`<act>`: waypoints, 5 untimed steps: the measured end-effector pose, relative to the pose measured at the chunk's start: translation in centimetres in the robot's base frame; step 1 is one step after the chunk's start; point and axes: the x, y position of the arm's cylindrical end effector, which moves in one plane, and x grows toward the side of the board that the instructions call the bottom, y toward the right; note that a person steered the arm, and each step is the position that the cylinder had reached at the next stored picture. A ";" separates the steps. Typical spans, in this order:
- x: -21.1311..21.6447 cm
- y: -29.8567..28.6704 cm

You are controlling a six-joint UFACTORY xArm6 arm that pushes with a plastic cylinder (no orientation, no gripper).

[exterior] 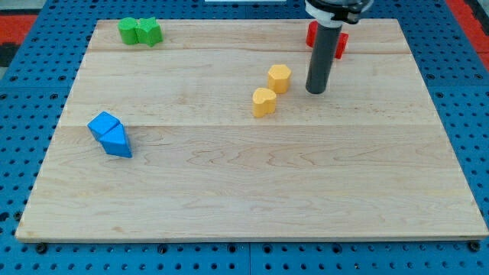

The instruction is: Move yellow heart left a bit

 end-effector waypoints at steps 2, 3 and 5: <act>-0.7 -6.6; -1.5 -1.4; -2.4 -4.7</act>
